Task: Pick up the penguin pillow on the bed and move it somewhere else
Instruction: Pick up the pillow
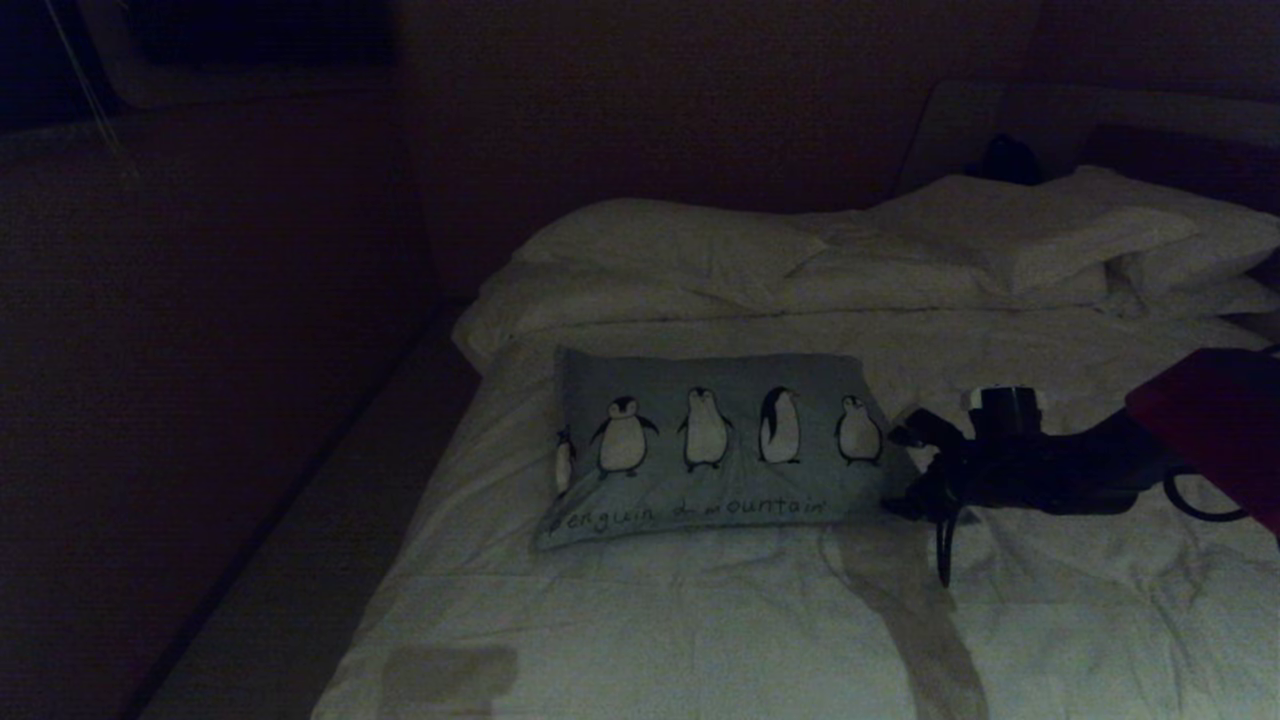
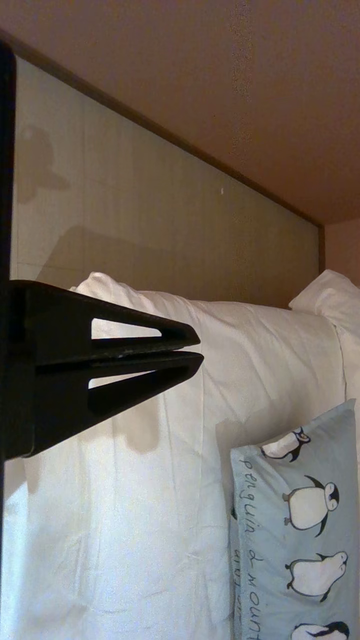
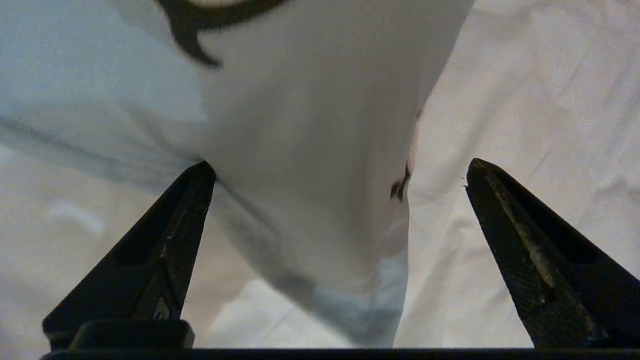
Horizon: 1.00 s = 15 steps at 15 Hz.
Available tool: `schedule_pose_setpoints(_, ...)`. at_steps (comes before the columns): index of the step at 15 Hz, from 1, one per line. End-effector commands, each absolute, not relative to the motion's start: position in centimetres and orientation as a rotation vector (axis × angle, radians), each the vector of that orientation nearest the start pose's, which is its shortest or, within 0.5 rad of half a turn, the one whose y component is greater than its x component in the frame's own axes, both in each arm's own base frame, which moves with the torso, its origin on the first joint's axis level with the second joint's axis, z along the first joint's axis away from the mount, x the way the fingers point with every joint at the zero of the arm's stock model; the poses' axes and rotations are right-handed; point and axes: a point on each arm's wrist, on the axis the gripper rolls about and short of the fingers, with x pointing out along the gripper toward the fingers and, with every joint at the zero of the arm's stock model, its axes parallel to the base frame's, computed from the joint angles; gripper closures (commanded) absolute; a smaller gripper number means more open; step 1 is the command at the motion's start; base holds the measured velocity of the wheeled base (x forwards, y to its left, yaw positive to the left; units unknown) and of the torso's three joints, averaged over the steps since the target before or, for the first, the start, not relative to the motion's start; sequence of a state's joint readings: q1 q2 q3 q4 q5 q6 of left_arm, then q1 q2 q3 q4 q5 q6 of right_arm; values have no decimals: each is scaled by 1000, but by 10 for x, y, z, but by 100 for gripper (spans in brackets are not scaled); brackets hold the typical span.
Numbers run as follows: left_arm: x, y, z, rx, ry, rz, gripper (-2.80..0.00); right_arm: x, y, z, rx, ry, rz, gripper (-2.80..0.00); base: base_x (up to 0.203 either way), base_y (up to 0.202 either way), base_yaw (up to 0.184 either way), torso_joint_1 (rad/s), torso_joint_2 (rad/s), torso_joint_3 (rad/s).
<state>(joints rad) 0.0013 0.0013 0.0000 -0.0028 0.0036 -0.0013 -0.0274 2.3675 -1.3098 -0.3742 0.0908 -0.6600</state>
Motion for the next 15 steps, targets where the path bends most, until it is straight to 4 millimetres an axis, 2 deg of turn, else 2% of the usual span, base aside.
schedule_pose_setpoints(1, -23, 0, 76, -2, -2, 6, 0, 449, -10, 17, -589, 695, 304, -280, 0, 0, 0, 0, 0, 0)
schedule_pose_setpoints(4, -23, 0, 76, -2, -2, 6, 0, 438, -10, 12, -586, 731, 320, -280, 0, 0, 0, 0, 0, 0)
schedule_pose_setpoints(6, -23, 0, 76, -2, -2, 6, 0, 437, -10, 10, -589, 737, 323, -280, 0, 0, 0, 0, 0, 0)
schedule_pose_setpoints(11, -23, 0, 76, -2, -2, 6, 0, 455, -11, -3, -589, 726, 316, -280, 0, 0, 0, 0, 0, 0)
schedule_pose_setpoints(15, -23, 0, 76, -2, -2, 6, 0, 471, -14, -2, -582, 712, 303, -280, 0, 0, 0, 0, 0, 0)
